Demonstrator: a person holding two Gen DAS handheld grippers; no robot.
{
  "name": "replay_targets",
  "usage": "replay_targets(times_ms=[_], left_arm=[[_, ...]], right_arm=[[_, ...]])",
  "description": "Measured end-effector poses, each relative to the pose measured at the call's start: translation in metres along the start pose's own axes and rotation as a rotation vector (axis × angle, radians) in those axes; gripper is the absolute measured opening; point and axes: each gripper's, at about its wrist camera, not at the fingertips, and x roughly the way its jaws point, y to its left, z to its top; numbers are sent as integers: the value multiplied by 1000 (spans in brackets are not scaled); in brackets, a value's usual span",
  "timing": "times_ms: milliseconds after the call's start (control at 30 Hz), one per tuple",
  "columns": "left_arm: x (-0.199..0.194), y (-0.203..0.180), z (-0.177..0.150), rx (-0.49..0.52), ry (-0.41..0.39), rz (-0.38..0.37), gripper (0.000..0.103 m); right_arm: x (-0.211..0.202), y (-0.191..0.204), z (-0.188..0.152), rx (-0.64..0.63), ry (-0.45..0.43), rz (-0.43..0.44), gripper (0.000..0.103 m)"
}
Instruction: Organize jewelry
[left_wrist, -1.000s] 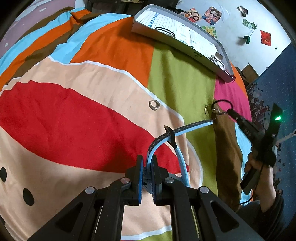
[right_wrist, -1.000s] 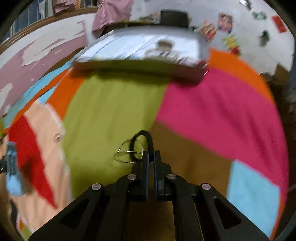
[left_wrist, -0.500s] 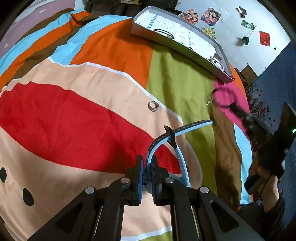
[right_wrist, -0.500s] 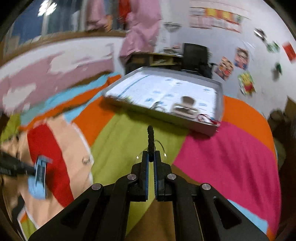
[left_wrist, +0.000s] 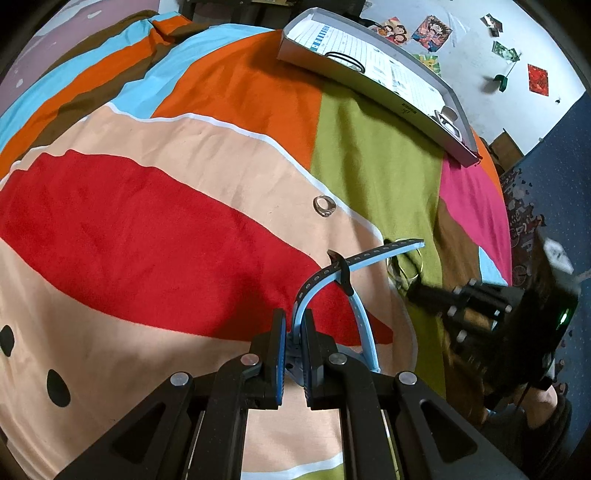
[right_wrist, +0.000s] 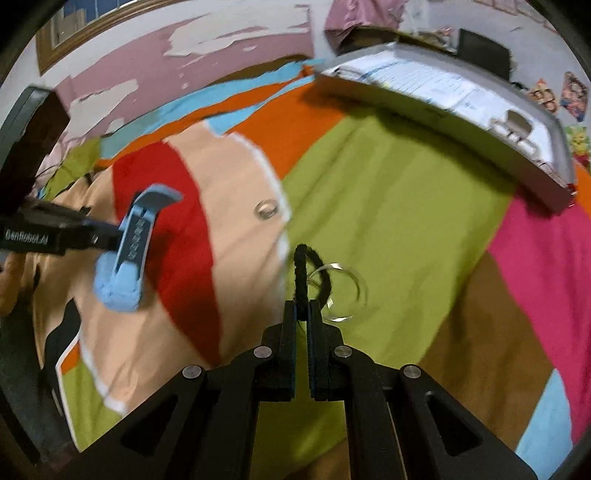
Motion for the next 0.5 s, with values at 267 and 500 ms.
replay_targets(times_ms=[267,500], left_arm=[[1,4,-1,-11,8,6,7],[4,5,-3,-21,17,10,7]], right_arm=[[2,11,-12,-31,68,58,11],[-15,-11,-11,71,6,39,40]])
